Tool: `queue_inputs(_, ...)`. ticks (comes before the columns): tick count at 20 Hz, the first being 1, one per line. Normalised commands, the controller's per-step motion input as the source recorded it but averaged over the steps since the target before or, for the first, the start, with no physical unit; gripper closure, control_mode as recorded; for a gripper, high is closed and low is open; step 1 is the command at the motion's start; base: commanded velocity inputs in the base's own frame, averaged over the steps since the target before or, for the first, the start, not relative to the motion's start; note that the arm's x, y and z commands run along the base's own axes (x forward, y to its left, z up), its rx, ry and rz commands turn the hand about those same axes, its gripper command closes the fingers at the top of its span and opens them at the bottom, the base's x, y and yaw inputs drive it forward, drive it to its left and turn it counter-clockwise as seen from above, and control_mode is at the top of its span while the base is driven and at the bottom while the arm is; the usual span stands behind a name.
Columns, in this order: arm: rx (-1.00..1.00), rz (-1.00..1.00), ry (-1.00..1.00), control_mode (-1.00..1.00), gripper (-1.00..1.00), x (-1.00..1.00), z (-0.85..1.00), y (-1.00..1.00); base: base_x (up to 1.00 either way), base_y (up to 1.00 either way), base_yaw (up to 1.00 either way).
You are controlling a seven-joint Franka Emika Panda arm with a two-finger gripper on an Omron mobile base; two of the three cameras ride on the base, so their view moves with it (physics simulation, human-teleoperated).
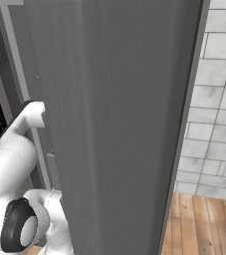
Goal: Retrieve the steak from the fridge and place it on the cutting board.
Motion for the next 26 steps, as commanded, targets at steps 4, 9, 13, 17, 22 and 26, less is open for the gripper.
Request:
queue_inputs(4,-0.02,-0.29,-0.02,-1.00,-1.00,0.61,-0.46,-0.02,0.00,0.00,0.00)
queue_inputs(9,0.00,-0.22,-0.05,-1.00,-1.00,0.58,-0.10,-0.03,0.00,0.00,0.00)
queue_inputs(13,0.00,-0.11,-0.07,-1.00,-1.00,0.28,0.00,-0.16,0.00,0.00,0.00)
queue_inputs(17,0.00,-0.02,-0.02,-1.00,-1.00,0.27,0.00,-0.23,0.00,0.00,0.00)
queue_inputs(22,0.04,0.00,0.00,-1.00,-1.00,0.35,0.00,-0.04,0.00,0.00,0.00)
queue_inputs(26,0.00,0.01,0.00,-1.00,-1.00,0.30,0.00,0.00,0.00,0.00,0.00)
